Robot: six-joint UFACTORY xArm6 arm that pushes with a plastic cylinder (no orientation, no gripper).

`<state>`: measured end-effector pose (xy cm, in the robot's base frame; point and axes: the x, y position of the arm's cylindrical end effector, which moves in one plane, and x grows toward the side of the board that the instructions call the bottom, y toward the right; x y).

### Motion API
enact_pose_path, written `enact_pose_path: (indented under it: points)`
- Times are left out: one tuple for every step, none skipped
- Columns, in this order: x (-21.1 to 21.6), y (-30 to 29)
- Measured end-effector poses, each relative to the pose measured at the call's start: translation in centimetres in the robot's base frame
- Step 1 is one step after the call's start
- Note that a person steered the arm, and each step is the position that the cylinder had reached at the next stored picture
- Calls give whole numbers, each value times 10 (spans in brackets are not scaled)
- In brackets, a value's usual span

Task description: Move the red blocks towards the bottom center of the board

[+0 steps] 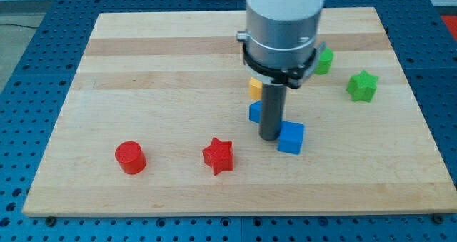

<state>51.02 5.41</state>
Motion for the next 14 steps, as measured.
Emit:
enact_pose_path:
  points:
    - [0, -9]
    - [-2, -67]
    - [-3, -134]
    - [6, -168]
    - [46, -153]
    - [61, -118]
    - [28, -149]
    - [23, -127]
    - [42, -77]
    - [60, -46]
    - [59, -105]
    - [7, -126]
    - [-13, -149]
    - [-13, -219]
